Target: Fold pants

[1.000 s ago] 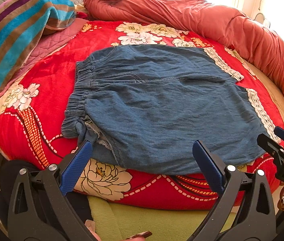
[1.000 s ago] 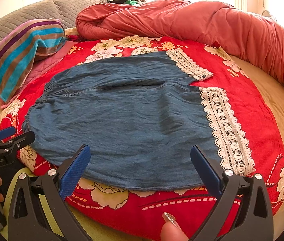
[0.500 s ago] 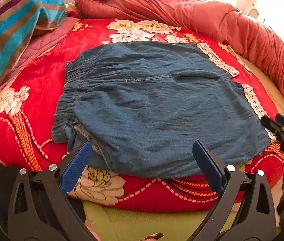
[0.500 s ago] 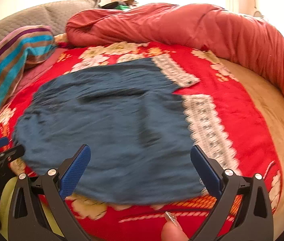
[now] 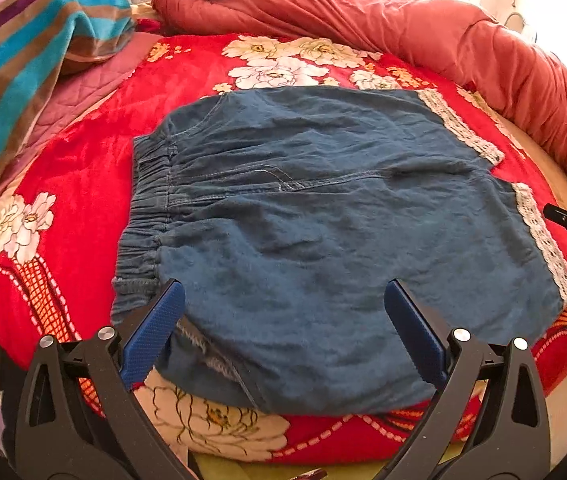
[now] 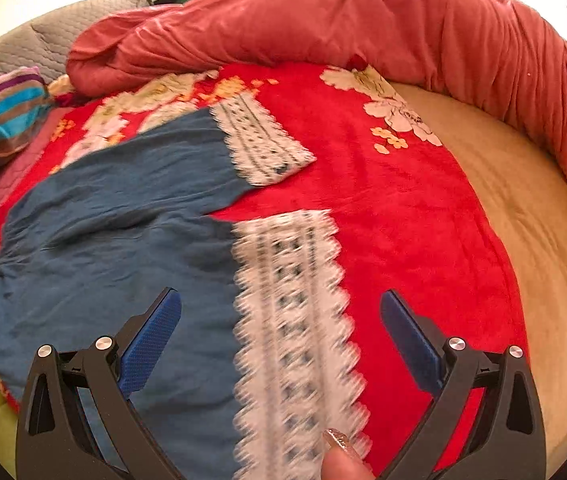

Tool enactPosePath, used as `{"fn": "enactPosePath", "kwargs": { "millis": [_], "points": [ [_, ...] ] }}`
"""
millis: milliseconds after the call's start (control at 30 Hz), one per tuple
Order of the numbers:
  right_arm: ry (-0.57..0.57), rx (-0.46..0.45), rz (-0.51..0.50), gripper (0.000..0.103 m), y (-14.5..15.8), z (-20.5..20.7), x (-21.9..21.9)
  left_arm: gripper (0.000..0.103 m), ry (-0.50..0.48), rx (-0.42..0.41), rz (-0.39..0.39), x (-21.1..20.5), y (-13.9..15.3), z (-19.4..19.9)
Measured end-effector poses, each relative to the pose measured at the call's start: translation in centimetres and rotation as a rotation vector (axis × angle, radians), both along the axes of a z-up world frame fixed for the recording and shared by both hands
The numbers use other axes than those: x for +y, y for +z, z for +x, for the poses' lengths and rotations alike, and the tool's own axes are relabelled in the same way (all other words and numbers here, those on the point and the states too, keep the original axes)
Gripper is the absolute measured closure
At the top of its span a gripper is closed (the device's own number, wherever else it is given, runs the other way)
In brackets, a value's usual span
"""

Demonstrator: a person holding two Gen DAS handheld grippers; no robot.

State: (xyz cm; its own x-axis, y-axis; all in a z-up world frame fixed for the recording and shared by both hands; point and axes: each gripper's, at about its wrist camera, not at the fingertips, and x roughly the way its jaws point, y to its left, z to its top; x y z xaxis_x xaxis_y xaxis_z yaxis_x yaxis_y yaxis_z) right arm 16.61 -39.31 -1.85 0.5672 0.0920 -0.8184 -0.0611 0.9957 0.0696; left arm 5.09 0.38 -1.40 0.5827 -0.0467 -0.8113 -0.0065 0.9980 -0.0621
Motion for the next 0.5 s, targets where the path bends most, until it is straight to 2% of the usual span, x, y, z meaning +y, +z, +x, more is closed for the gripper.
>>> {"fn": "enactPosePath", "kwargs": {
  "millis": [133, 433, 467, 500],
  "points": [
    [0.019, 0.019, -0.025, 0.004, -0.9, 2.4, -0.8, 0.009, 0.006, 0.014, 0.014, 0.2, -1.0, 0.8],
    [0.086, 0.085, 0.002, 0.005, -3.2, 6.1, -0.5, 0.009, 0.014, 0.054, 0.017, 0.5, -2.8, 1.3],
    [0.093, 0.086, 0.001, 0.007, -3.3, 6.2, -0.4, 0.009, 0.015, 0.055, 0.016, 0.5, -2.8, 1.3],
    [0.104, 0.083, 0.003, 0.017, -3.2, 6.1, -0.2, 0.009, 0.016, 0.055, 0.014, 0.5, -2.9, 1.3]
  ]
}}
